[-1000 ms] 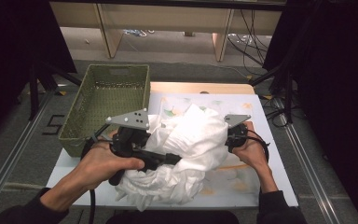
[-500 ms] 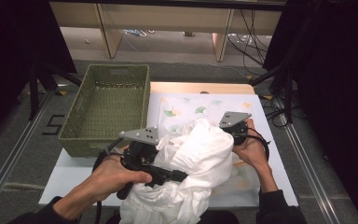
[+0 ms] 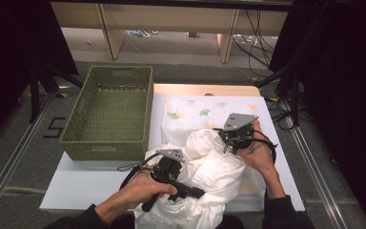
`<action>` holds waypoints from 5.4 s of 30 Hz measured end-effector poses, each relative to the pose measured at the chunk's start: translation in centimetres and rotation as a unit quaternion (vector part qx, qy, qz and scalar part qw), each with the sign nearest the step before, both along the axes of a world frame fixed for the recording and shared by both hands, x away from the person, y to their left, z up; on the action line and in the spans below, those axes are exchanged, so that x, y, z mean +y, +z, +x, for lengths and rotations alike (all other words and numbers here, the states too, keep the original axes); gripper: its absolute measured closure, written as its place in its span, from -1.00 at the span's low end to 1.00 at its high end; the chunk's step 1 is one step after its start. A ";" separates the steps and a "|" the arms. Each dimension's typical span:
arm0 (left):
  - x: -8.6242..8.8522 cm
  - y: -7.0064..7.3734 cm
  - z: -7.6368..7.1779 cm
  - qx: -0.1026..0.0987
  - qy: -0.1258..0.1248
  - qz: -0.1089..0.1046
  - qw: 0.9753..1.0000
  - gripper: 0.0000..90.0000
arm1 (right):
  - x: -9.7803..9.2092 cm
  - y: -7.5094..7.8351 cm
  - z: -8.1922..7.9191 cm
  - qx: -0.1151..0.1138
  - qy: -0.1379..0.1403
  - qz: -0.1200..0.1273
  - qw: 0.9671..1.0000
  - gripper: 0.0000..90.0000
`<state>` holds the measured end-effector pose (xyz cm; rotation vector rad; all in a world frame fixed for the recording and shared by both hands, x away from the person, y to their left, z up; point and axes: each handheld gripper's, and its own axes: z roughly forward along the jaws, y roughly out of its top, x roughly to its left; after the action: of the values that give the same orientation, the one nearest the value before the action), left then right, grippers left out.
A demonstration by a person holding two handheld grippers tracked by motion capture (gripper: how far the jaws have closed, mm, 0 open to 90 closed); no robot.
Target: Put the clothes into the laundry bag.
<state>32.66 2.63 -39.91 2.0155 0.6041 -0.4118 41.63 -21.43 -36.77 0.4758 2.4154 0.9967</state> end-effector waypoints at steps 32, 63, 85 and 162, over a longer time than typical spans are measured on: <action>-0.4 0.2 5.7 -0.037 0.119 0.019 0.992 0.27 | 0.5 1.6 -1.7 -0.006 -0.010 -0.013 1.000 1.00; -1.7 1.0 3.2 -0.169 0.121 0.083 0.975 -0.62 | 0.1 1.3 -1.6 0.002 -0.016 -0.010 1.000 1.00; -3.8 -2.1 7.7 -0.126 0.179 0.027 0.975 0.67 | 0.1 2.4 -2.9 0.011 -0.005 -0.008 1.000 1.00; -1.7 -3.5 5.7 -0.074 0.129 0.050 0.988 0.87 | 0.1 2.5 -3.4 0.025 0.010 -0.001 1.000 1.00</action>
<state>38.36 0.95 -43.42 2.0082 0.7937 -0.0775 38.20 -21.38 -34.28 0.4812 2.4695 1.0035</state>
